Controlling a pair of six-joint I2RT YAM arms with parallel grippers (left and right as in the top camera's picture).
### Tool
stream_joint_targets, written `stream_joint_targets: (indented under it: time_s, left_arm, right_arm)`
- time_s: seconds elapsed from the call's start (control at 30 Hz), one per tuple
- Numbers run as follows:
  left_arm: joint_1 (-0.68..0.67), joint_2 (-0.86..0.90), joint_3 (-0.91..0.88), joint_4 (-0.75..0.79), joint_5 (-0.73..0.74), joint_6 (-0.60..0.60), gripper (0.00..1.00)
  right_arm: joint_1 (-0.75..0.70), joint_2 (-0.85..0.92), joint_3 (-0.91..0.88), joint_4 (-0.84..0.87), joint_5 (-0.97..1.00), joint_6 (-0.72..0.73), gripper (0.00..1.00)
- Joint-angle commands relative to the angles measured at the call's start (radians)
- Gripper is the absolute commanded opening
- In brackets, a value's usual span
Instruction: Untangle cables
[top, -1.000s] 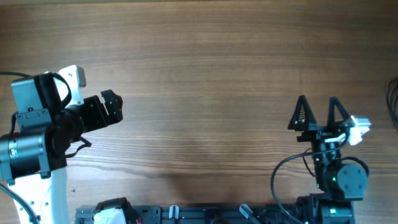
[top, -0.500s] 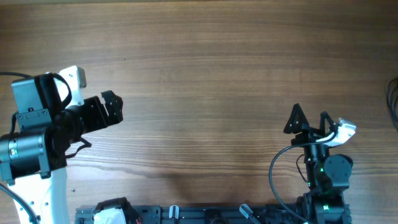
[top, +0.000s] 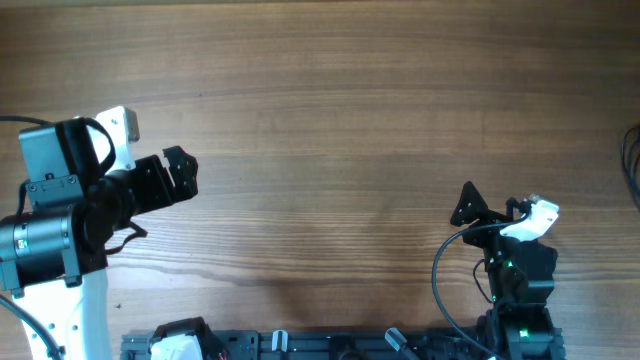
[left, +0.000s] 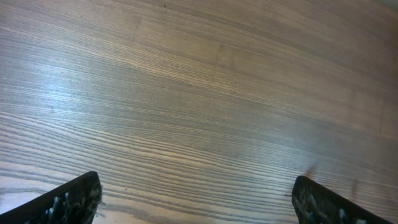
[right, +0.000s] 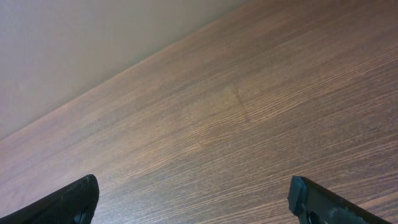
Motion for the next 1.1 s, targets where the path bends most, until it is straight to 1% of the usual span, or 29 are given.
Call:
stream_joint_targets:
  time_s: [0.0, 0.2, 0.3, 0.5, 0.73, 0.97, 1.07]
  left_arm:
    - [-0.003, 0.000, 0.008, 0.006, 0.005, 0.013, 1.00]
    - [-0.003, 0.000, 0.008, -0.005, 0.005, 0.014, 1.00]
    - [-0.003, 0.000, 0.008, -0.013, 0.005, 0.035, 0.99]
    - [-0.003, -0.022, 0.008, -0.003, 0.006, 0.058, 0.99]
    - [-0.003, -0.067, 0.008, 0.012, 0.006, 0.058, 0.99]
    - [-0.003, -0.176, 0.008, 0.005, 0.005, 0.057, 1.00]
    - [-0.003, -0.296, 0.008, -0.019, 0.005, 0.050, 1.00]
  right_arm:
    - [-0.001, 0.001, -0.004, 0.003, 0.018, 0.003, 1.00]
    - [-0.001, 0.001, -0.004, 0.003, 0.018, 0.003, 1.00]
    - [-0.001, -0.013, -0.004, 0.003, 0.018, 0.003, 1.00]
    - [-0.001, -0.185, -0.004, 0.003, 0.018, 0.003, 1.00]
    - [-0.001, -0.268, -0.004, 0.006, 0.018, 0.003, 1.00]
    - [-0.001, -0.267, -0.004, 0.004, 0.018, 0.003, 1.00]
    - [-0.001, -0.267, -0.004, 0.004, 0.018, 0.003, 1.00]
